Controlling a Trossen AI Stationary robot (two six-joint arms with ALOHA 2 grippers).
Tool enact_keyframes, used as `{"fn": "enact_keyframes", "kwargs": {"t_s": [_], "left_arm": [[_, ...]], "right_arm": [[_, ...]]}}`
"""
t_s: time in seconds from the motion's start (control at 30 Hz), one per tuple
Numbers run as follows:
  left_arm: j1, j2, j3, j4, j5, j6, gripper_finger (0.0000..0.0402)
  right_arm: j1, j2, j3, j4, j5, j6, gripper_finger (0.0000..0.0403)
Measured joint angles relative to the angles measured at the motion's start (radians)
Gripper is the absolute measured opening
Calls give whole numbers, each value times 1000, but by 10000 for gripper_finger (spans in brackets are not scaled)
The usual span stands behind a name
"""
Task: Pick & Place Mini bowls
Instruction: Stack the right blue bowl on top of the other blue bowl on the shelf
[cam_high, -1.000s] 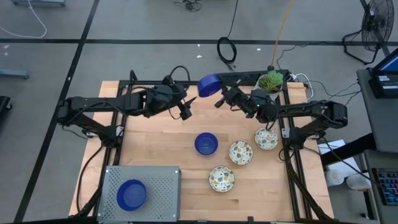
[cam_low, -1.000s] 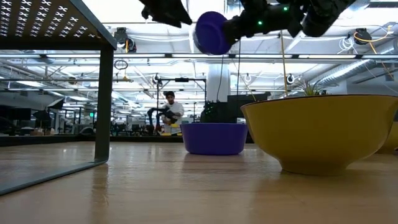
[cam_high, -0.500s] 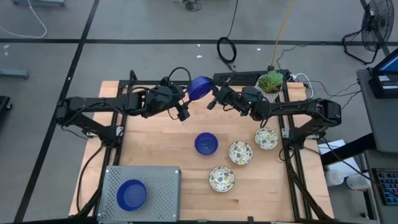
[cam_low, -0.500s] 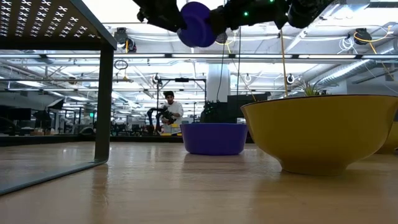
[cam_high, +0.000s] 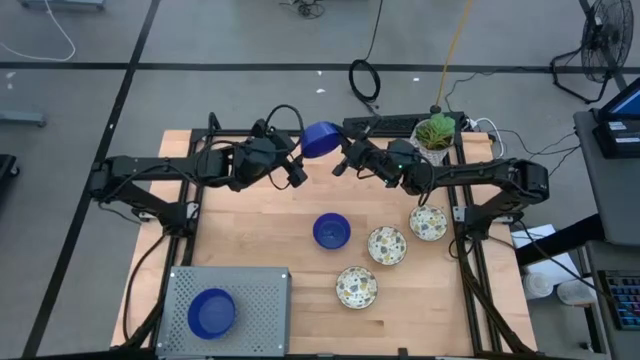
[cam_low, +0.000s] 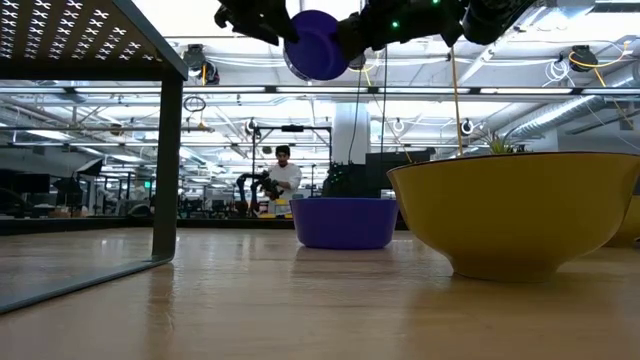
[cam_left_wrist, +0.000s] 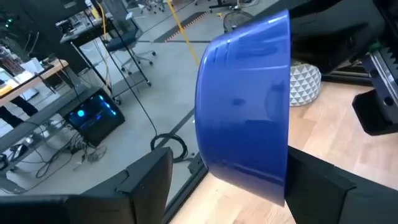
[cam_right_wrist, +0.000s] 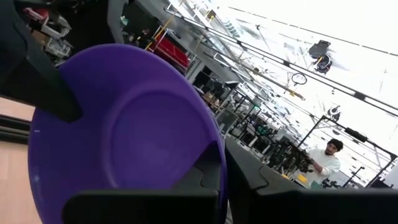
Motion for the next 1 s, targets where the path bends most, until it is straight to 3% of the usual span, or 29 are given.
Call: {"fn": "enact_keyframes", "kwargs": {"t_s": [0.37,0.5,0.7,0.9,1.0], "left_arm": [[1,0,0,-3,0,-11,266],[1,0,0,-4,3,-1,202],[17,0,0,7,-30,5,33],[45,0,0,3,-30,-27,22],[50,-6,0,23,-36,8,7]], "right_arm": [[12,0,-1,-1,-1,-2,0],[20,0,-1,-12,1,-3,0],[30,0,-2,-22,20,4,2],[47,-1,-2,-22,8,12,19],[56,-1,-2,-26,58,62,42]]}}
